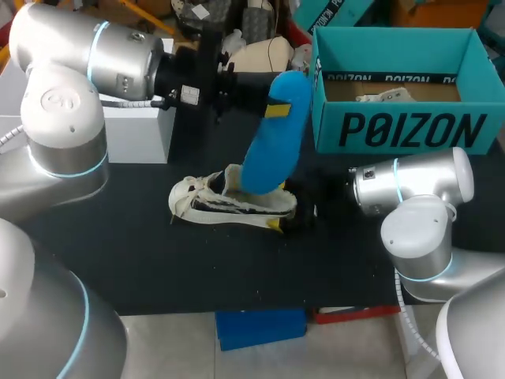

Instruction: Take the shoe out of the shoebox, open the shoe tongue, remove and reinsert the insole, then place the shoe into the shoebox

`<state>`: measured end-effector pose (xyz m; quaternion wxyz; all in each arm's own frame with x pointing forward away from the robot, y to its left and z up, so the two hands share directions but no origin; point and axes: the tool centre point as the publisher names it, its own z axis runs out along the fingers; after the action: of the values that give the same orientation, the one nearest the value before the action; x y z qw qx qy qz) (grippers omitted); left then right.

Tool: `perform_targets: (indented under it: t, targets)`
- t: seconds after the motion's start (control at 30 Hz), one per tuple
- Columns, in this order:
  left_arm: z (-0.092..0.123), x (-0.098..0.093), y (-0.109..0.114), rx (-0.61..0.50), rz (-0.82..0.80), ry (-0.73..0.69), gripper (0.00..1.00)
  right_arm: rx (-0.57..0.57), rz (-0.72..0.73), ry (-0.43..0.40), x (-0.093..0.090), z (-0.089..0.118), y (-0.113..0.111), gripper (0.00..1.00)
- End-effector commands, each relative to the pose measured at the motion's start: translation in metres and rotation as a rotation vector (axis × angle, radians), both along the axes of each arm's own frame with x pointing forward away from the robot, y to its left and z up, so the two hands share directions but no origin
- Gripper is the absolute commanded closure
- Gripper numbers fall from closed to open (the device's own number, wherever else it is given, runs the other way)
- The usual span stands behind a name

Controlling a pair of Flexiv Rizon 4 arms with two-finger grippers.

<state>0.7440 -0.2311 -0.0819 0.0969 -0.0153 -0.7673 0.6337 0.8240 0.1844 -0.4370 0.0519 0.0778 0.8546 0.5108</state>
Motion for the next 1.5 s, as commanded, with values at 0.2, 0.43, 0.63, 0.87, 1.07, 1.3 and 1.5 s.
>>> perform_targets:
  t: [0.2,0.43,0.63,0.87,1.07,1.3,1.5]
  targets:
    - [0.055,-0.027,-0.006,-0.178,-0.047,0.122,1.00,-0.001,-0.001,0.001,0.000,-0.003,0.000,1.00]
    - [0.061,-0.029,-0.006,-0.225,-0.063,0.150,1.00,-0.001,-0.001,0.001,0.000,-0.003,0.000,1.00]
    - [0.061,-0.029,-0.006,-0.225,-0.063,0.150,1.00,-0.001,-0.001,0.001,0.000,-0.003,0.000,1.00]
    - [0.068,-0.038,-0.004,-0.180,-0.068,0.283,1.00,-0.001,-0.001,0.001,0.000,-0.003,0.000,1.00]
    - [0.098,-0.054,-0.001,-0.159,-0.049,0.350,1.00,-0.001,-0.001,0.001,0.000,-0.003,0.000,1.00]
    - [0.122,-0.069,-0.001,-0.197,-0.064,0.356,1.00,-0.001,-0.001,0.001,0.000,-0.003,0.000,1.00]
    - [0.123,-0.072,-0.001,-0.207,-0.059,0.364,1.00,-0.001,-0.001,0.001,0.000,-0.003,0.000,1.00]
